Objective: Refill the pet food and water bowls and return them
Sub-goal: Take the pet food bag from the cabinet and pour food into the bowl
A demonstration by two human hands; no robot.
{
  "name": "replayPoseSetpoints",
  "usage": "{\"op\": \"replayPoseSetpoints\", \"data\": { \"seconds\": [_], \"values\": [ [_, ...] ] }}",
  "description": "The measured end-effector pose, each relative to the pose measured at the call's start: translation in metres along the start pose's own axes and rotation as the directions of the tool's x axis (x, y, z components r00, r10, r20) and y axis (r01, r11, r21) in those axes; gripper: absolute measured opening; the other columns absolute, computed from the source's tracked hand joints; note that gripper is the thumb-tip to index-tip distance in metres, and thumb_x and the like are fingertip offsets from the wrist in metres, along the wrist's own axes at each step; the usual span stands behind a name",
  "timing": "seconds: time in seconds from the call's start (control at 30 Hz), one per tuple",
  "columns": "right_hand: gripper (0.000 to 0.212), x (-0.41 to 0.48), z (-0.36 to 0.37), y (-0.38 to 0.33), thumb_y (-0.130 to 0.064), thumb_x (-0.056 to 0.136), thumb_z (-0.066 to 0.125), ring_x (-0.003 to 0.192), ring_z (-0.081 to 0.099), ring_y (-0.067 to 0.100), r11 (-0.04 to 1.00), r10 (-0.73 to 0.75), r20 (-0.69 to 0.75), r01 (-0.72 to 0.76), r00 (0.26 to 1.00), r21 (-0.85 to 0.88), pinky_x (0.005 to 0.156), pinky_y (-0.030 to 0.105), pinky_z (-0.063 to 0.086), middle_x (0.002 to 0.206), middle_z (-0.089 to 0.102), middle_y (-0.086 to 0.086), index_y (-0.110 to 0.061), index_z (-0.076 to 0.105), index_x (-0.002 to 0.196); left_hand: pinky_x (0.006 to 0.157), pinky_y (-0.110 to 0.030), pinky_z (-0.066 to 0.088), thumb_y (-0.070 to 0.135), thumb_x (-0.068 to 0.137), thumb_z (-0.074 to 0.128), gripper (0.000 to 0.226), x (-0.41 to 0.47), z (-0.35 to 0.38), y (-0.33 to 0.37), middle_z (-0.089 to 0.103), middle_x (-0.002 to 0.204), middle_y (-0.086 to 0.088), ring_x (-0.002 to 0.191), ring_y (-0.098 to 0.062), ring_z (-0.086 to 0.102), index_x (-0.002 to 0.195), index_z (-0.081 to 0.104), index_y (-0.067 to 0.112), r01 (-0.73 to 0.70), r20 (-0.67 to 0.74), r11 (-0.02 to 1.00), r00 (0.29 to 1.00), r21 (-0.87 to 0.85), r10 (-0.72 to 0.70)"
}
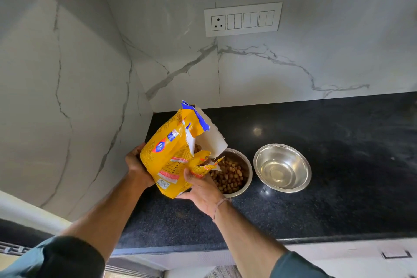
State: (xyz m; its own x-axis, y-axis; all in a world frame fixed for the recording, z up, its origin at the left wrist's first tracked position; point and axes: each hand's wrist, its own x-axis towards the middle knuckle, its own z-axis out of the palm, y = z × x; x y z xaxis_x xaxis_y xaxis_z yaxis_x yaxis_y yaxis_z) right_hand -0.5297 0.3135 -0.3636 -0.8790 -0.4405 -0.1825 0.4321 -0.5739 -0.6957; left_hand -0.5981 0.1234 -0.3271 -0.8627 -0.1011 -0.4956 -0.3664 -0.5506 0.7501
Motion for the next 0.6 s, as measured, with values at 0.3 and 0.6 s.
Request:
{"op": "replayPoseSetpoints", "data": {
  "seconds": [0.3, 0.6],
  "values": [
    [0.067, -0.0010, -0.0020, -0.0006, -0.033, 0.086, 0.076, 0.140, 0.050, 0.036, 1.000, 0.011, -0.022, -0.011, 1.000, 0.014, 0.106, 0.080, 0.031, 0.147, 0.060, 0.002, -0.031, 0.050, 0.148, 0.086, -0.050, 0.057, 0.047, 0.094, 0.042, 0.044, -0.0013, 0.0022, 0.0013, 0.075, 0.102, -0.015, 0.089, -0.036, 0.073, 0.103, 0.074, 0.019, -0.004, -0.010, 1.000, 1.000, 0.026, 0.004],
    [0.063, -0.0010, -0.0053, 0.0002, -0.032, 0.087, 0.076, 0.138, 0.051, 0.036, 1.000, 0.004, -0.039, -0.003, 0.999, 0.008, 0.105, 0.079, 0.034, 0.146, 0.061, 0.003, -0.031, 0.053, 0.146, 0.101, -0.056, 0.050, 0.048, 0.094, 0.041, 0.046, -0.0031, 0.0072, 0.0022, 0.070, 0.118, -0.017, 0.107, -0.039, 0.067, 0.114, 0.069, 0.018, 0.009, -0.033, 0.999, 0.999, 0.037, -0.008]
  ]
}}
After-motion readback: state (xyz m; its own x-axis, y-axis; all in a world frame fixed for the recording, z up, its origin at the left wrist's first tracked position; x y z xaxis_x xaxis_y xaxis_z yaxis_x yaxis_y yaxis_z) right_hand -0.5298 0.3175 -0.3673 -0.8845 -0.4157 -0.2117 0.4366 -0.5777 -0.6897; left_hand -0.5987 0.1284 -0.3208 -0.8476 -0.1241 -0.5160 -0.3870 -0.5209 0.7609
